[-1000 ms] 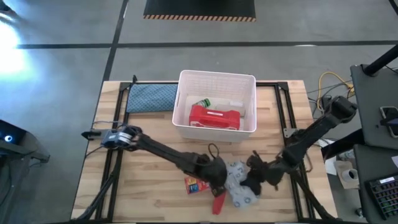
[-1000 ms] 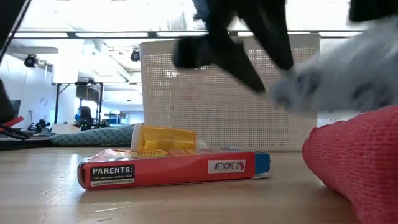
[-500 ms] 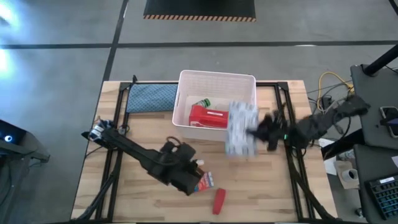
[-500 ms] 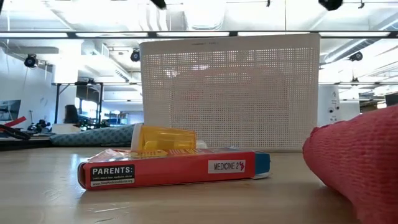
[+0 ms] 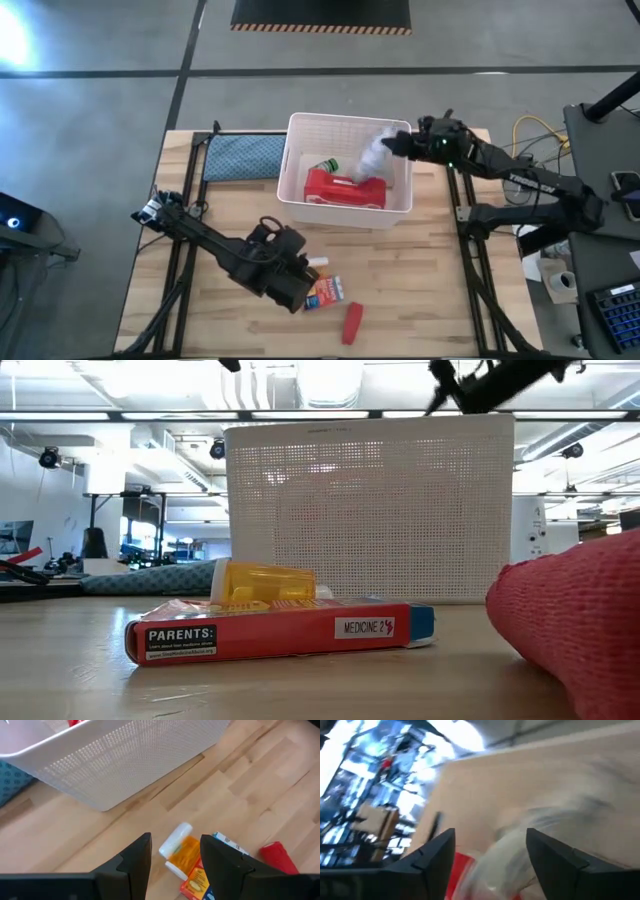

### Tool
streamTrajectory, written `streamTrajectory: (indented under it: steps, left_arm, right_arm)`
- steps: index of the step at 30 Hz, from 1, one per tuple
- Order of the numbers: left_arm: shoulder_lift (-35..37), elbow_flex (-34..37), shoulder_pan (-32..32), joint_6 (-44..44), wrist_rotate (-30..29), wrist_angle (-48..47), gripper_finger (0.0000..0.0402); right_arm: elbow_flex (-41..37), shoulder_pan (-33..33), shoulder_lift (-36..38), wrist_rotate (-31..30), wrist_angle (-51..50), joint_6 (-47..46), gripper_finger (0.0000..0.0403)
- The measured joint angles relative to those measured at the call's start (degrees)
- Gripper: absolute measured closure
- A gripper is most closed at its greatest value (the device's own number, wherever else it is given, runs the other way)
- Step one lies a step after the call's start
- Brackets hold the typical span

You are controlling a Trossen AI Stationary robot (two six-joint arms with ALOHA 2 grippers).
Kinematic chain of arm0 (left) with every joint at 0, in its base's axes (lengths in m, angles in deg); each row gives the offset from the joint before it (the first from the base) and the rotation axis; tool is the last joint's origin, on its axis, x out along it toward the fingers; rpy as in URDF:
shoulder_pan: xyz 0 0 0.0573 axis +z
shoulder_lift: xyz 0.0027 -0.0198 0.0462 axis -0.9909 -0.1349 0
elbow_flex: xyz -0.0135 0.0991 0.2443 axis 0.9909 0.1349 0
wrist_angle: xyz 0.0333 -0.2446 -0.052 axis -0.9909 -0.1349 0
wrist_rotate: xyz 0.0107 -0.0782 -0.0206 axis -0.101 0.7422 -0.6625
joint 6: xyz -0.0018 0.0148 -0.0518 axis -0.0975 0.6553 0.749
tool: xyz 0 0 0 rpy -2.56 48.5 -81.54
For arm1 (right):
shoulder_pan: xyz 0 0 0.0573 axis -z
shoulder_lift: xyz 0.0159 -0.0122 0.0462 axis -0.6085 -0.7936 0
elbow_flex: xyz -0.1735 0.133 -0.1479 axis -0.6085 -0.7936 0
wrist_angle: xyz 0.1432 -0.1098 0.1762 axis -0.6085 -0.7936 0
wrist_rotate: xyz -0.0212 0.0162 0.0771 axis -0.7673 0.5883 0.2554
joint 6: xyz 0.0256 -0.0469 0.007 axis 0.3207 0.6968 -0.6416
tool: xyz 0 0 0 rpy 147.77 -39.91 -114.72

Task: Pick & place medical supplies in basket/bin
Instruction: Put the mailer bag into the white bin, then put the orange medicine bottle into the white bin

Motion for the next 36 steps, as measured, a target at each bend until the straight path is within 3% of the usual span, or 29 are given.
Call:
streamTrajectory:
  steps: [5, 8, 12, 16, 22, 26, 30, 36]
  left_arm:
    - [0.0, 0.8, -0.8, 0.3, 0.4, 0.0, 0.0252]
    - [0.0, 3.8, -1.0, 0.2, 3.7, 0.1, 0.0252]
    - [0.0, 11.0, -1.1, -2.7, 7.0, 4.3, 0.0252]
    - [0.0, 20.1, -1.2, -15.3, 7.3, 17.0, 0.0252]
    - [0.2, 31.4, -1.2, -36.2, 9.5, 38.9, 0.0252]
    - [1.0, 35.4, -0.4, -37.6, 10.9, 43.8, 0.0243]
    - [1.0, 37.9, 1.5, -37.2, 13.3, 46.0, 0.0224]
    - [1.0, 41.1, 3.9, -40.4, 17.9, 52.0, 0.0207]
  right_arm:
    - [7.2, -2.5, -1.3, 0.4, -1.0, 14.3, 0.0135]
    - [13.0, -5.7, -1.5, 0.2, -8.8, 20.6, 0.0125]
    - [18.7, -14.8, -2.6, -0.4, -24.0, 28.2, 0.0123]
    - [20.0, -27.3, -3.0, -9.2, -35.0, 30.9, 0.0121]
    - [18.9, -45.0, -3.2, -20.8, -43.5, 21.6, 0.0120]
    - [18.7, -52.7, -3.1, -27.2, -45.7, 11.8, 0.0119]
    - [17.8, -56.4, -3.1, -31.8, -45.8, 5.3, 0.0121]
    - [14.6, -56.9, -3.1, -32.7, -45.7, -0.9, 0.0119]
